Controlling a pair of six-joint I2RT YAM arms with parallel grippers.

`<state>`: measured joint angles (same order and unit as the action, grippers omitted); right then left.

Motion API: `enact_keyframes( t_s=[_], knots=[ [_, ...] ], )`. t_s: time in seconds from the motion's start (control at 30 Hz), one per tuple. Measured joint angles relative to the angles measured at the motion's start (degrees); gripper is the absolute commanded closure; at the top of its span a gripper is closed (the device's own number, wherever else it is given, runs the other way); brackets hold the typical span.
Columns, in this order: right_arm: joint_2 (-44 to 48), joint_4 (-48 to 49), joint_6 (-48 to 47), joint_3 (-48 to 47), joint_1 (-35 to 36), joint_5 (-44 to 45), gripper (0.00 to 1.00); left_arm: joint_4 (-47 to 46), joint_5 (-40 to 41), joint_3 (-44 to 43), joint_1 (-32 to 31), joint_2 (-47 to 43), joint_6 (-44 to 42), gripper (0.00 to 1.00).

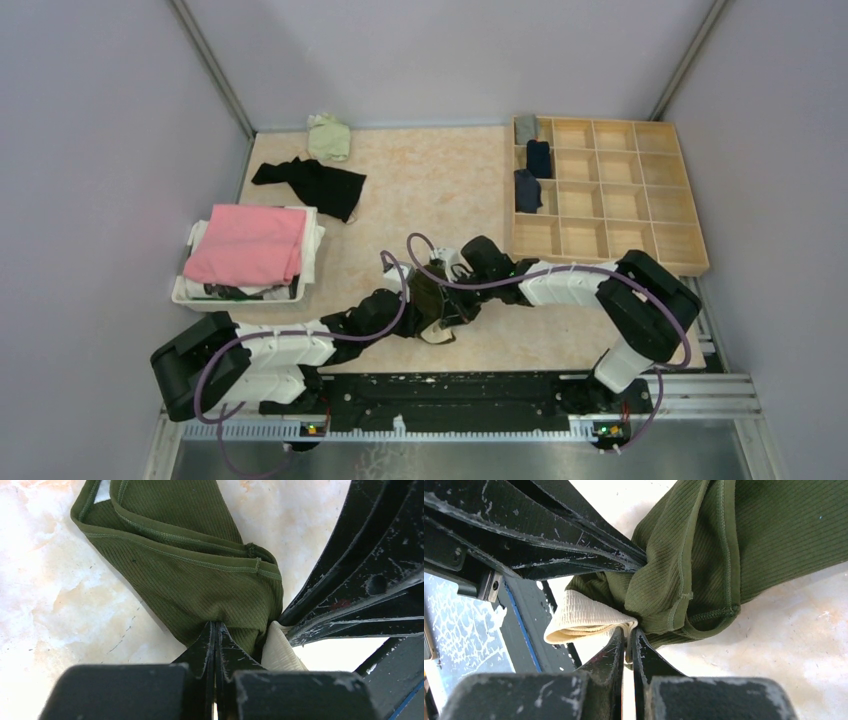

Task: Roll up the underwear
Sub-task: Roll the underwear to the center of the board.

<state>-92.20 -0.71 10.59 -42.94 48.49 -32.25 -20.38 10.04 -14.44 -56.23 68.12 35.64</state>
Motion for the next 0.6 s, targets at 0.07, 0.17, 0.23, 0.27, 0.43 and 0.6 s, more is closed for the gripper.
enact_keyframes(
  t_s=[0.07,0.17,0.23,0.27,0.43,0.6],
  knots=[
    [-0.6,-0.2,-0.1,-0.5,0.0,-0.2,1.00,-0.2,-0.2,0.0,0.0,0.0,0.0,1.00],
    [-1.4,-0.6,-0.1,-1.1,0.0,-0.4,1.00,-0.2,-0.2,0.0,0.0,0.0,-0.1,1.00],
    [-2.0,-0.7,-0.1,-1.5,0.0,-0.6,1.00,-0.2,-0.4,0.0,0.0,0.0,-0.1,1.00],
    [-2.3,-0.9,-0.1,-1.7,0.1,-0.7,1.00,-0.3,-0.4,0.1,0.0,0.0,-0.1,1.00],
    [-3.6,-1.4,-0.1,-2.8,0.2,-1.0,1.00,-0.9,-0.8,0.1,0.1,0.6,-0.1,1.00],
    [-5.1,-1.9,-0.1,-4.1,0.5,-1.4,1.00,-1.4,-1.2,0.1,0.2,1.0,-0.1,1.00]
  ],
)
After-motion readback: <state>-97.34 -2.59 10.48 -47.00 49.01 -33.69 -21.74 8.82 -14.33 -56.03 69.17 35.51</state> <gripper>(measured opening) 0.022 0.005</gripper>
